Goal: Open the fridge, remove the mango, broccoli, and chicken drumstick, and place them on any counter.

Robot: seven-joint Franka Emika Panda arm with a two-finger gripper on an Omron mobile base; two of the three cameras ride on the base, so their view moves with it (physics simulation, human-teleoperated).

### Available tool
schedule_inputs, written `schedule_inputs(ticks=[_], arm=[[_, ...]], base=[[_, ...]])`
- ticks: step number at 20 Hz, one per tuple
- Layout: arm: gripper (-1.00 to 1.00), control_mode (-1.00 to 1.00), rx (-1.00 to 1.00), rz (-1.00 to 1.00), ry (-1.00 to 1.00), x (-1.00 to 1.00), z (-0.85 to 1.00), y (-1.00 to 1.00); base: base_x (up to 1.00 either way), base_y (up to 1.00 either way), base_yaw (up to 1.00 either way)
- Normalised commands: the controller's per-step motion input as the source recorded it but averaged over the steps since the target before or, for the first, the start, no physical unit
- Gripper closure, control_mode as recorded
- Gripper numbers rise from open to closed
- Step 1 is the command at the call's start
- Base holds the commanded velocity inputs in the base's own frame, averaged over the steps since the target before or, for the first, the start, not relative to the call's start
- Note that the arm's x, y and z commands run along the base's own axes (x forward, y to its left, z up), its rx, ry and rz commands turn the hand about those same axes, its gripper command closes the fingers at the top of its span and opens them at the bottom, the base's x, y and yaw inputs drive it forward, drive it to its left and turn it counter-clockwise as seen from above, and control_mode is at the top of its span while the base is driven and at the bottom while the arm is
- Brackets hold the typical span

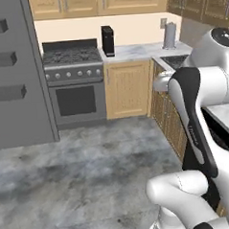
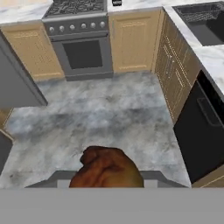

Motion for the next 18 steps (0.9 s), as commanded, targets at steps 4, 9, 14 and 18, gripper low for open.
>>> schedule_inputs(ticks=[4,9,14,18], arm=[[1.0,1.0,0.0,0.0,0.0,0.0,0.0,0.0],[1.0,1.0,0.0,0.0,0.0,0.0,0.0,0.0],[1.0,-1.0,0.03,-0.25,0.03,0.26,-0.22,-0.43],[1.0,-1.0,0.14,-0.26,0.24,1.0,-0.97,-1.0]], base=[[-0.17,-0.53,-0.65],[-0.01,-0.55,-0.6],[0.0,-0.2,-0.2],[0.0,0.0,0.0]])
